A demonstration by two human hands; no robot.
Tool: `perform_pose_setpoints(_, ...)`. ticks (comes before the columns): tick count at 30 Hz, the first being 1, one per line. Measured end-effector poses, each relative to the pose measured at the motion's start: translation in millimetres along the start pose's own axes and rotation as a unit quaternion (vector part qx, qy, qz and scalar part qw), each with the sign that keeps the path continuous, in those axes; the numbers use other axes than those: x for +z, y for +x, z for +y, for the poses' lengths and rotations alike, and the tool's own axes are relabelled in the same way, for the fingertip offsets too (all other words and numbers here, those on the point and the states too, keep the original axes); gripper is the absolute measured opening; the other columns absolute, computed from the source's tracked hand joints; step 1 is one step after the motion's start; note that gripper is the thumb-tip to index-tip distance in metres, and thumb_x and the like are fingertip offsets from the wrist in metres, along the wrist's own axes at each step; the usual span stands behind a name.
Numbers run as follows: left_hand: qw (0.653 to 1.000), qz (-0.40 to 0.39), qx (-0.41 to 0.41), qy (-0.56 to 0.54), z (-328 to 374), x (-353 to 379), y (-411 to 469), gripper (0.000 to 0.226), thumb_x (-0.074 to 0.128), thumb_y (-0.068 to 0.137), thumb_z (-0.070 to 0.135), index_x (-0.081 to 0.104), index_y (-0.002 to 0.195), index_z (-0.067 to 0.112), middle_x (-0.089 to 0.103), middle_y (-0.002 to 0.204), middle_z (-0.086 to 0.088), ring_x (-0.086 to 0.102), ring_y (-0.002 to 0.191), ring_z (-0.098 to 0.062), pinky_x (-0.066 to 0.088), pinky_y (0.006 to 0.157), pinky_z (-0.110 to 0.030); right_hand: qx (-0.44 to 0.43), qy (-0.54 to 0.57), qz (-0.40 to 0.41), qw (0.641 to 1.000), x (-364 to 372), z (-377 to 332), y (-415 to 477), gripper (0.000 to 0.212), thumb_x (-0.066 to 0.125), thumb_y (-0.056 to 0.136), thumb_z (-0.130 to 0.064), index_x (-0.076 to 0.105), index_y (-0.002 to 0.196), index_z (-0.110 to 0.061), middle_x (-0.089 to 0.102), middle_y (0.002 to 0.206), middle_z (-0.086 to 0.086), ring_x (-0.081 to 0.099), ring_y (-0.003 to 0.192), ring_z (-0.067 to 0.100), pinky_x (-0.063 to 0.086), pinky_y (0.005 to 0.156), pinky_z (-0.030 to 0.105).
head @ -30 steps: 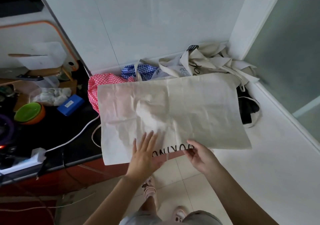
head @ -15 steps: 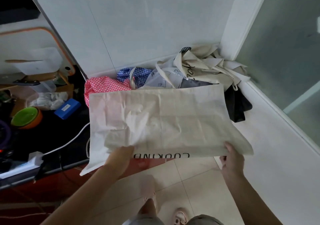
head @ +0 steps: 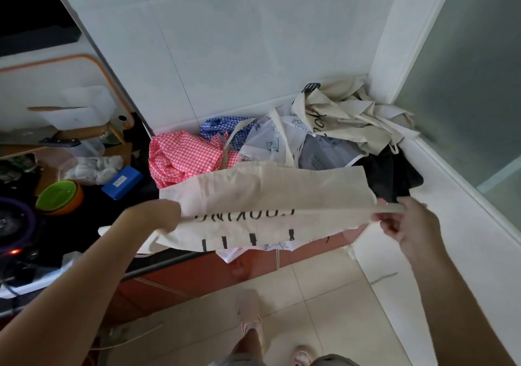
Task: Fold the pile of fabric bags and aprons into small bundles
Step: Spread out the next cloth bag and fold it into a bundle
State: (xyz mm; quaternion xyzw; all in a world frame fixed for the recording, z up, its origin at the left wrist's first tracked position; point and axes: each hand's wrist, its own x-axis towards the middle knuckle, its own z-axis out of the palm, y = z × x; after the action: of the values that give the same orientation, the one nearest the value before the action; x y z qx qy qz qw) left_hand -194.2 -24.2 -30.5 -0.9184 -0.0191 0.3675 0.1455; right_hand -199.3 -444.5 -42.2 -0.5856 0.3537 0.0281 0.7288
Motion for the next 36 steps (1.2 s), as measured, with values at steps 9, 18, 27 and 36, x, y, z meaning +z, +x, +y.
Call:
perform_pose_setpoints(9, 0.979, 0.13, 0.031, -0.156, -46, -52, 87, 0.034, 0.043, 0.1, 0.024, 0.061, 0.115, 0.001, 0.062, 0.101, -0.01, 0.057, 0.093, -0.023, 0.046, 0.076, -0.024, 0.024, -0.25, -0.107, 0.962, 72, -84, 79, 0.063, 0.027, 0.099, -0.026, 0.068, 0.06, 0.002, 0.069, 0.061, 0.017, 0.04, 0.03, 0.01, 0.026, 0.037, 0.019)
perform_pose_setpoints(18, 0.947, 0.149, -0.01, -0.284, -19, -30, 148, 0.042, 0.046, 0.095, 0.041, 0.067, 0.082, 0.008, 0.068, 0.082, -0.009, 0.062, 0.073, -0.02, 0.055, 0.076, -0.036, -0.032, -0.259, -0.048, 0.964, 96, -7, 131, 0.033, 0.061, 0.092, -0.029, 0.061, 0.111, -0.002, 0.061, 0.09, 0.011, 0.059, 0.077, 0.023, 0.047, 0.066, 0.026)
perform_pose_setpoints(27, 0.895, 0.232, -0.041, -0.38, 5, -4, 162, 0.03, 0.04, 0.099, 0.026, 0.06, 0.106, 0.004, 0.064, 0.102, -0.018, 0.061, 0.095, -0.036, 0.049, 0.082, -0.04, 0.206, -0.059, 0.064, 0.975, 35, 66, 94, 0.053, 0.076, 0.076, -0.042, 0.052, 0.095, 0.001, 0.053, 0.093, 0.015, 0.058, 0.078, 0.024, 0.058, 0.064, 0.034)
perform_pose_setpoints(36, 0.841, 0.363, 0.007, -0.4, 6, 15, 166, 0.026, 0.055, 0.094, 0.031, 0.059, 0.083, 0.008, 0.063, 0.085, -0.013, 0.057, 0.081, -0.03, 0.046, 0.076, -0.043, -0.054, -0.269, 0.178, 0.945, 39, 57, 112, 0.038, 0.07, 0.078, -0.038, 0.06, 0.099, -0.008, 0.057, 0.09, 0.011, 0.052, 0.08, 0.026, 0.038, 0.062, 0.03)
